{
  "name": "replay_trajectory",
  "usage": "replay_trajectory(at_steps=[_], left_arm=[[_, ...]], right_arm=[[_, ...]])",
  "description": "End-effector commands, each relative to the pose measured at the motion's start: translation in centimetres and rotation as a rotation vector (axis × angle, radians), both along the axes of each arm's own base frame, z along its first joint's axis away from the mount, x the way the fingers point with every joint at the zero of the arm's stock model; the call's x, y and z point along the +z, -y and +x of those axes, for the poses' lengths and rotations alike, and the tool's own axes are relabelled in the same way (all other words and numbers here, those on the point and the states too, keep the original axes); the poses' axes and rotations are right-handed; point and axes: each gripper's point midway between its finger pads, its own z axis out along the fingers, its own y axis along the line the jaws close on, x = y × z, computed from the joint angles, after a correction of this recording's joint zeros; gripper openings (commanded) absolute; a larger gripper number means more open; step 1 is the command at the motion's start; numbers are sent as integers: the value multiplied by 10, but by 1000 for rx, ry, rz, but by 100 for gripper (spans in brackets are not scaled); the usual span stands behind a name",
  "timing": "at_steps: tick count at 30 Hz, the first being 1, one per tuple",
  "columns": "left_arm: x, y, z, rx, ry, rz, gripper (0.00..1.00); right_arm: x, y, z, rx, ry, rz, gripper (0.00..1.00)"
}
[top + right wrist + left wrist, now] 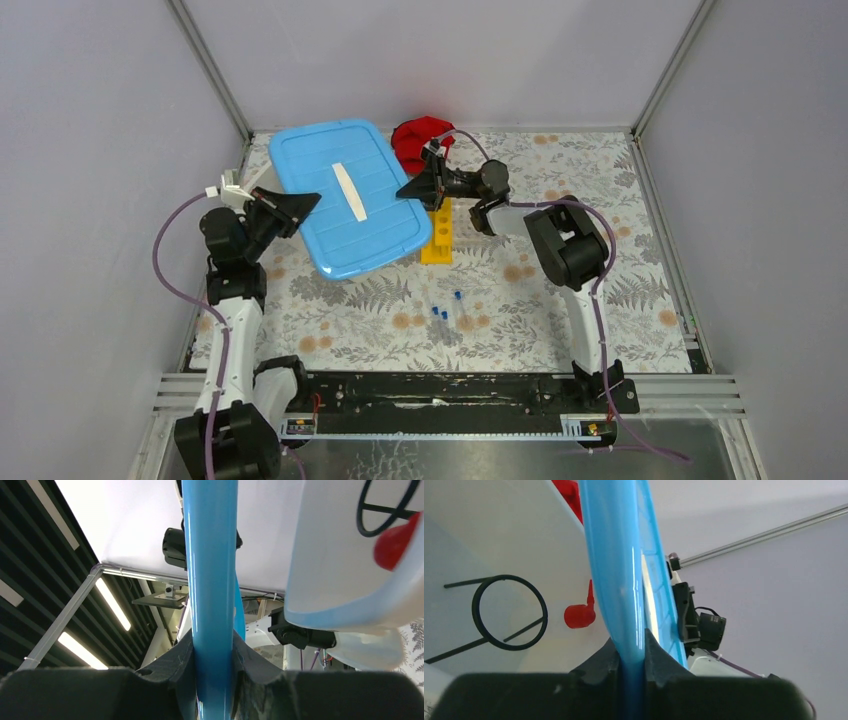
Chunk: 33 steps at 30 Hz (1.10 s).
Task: Organize the chemistry lab equipment
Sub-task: Close the lid of the storage box.
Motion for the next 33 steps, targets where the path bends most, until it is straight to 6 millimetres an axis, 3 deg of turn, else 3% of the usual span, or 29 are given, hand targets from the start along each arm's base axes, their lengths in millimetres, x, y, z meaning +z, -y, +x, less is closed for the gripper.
replay_trajectory(at_steps=[1,4,7,11,16,33], left_arm=[[7,8,-7,-75,93,-6,2],[3,7,-7,-67,87,-26,0],[-2,0,-7,0,72,-47,0],[-7,-12,-13,108,72,-89,0],[-12,-29,-20,250,75,-146,0],[9,-49,-9,360,120,-234,0]], right_arm=[[36,-2,-7,10,116,91,6],[33,-4,-4,7,104,88,11],[32,-5,0,-3,92,94,29],[31,-6,4,-16,80,96,45],[28,-2,17,-65,72,81,56],[4,12,59,-349,144,-200,63]])
